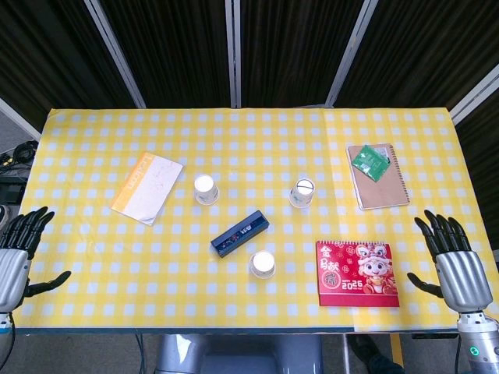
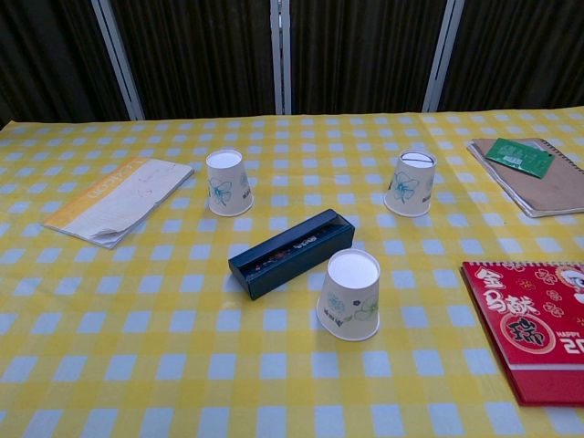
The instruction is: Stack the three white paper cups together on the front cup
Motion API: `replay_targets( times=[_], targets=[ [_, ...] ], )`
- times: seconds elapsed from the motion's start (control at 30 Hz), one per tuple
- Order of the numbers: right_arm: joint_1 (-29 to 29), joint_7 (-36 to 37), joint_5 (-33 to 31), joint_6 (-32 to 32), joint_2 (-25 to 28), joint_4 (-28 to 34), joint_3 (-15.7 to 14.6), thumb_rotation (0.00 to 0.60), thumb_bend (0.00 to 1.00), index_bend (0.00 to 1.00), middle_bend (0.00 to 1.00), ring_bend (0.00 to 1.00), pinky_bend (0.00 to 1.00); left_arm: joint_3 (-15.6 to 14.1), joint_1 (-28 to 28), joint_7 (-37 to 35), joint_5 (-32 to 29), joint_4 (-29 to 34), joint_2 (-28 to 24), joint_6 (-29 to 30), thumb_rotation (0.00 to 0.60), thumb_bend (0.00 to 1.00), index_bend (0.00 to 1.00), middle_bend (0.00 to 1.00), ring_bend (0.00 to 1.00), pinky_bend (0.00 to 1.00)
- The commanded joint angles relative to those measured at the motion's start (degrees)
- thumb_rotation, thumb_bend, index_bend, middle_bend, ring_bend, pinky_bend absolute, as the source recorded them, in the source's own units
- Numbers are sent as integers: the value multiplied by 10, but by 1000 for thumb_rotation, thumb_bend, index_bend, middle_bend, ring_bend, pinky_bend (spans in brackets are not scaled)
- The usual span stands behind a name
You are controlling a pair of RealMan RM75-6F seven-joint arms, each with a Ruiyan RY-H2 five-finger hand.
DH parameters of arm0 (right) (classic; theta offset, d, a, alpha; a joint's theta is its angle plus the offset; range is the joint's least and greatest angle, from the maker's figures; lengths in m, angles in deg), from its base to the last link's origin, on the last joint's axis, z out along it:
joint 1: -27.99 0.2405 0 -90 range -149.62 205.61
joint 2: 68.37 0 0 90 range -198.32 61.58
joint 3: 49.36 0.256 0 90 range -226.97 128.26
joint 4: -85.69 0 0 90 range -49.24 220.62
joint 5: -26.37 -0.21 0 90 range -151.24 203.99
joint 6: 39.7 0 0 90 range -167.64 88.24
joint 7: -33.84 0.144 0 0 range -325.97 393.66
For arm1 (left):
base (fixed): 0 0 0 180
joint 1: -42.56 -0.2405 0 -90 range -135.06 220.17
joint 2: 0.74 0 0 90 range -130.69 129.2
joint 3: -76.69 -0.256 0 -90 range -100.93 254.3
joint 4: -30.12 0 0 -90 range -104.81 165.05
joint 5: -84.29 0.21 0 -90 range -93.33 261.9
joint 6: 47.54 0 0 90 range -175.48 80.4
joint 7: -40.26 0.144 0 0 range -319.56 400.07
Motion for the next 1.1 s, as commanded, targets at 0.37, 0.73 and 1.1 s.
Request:
replay_targets(
  times=[0.37,0.73,1.1],
  targets=[
    [5,20,-14,-27,0,-12,20,600,0,0,0,0,0,-1,-2,4,-7,6,-6,-5,600,0,0,0,0,0],
    [170,40,-37,-241,35,12,98,600,0,29,78,0,255,10,11,20,-28,4,1,-24,600,0,0,0,0,0],
    [350,34,-195,-498,-67,-103,165,600,33,102,162,13,291,16,22,39,-59,-4,12,-51,600,0,0,0,0,0]
  ],
)
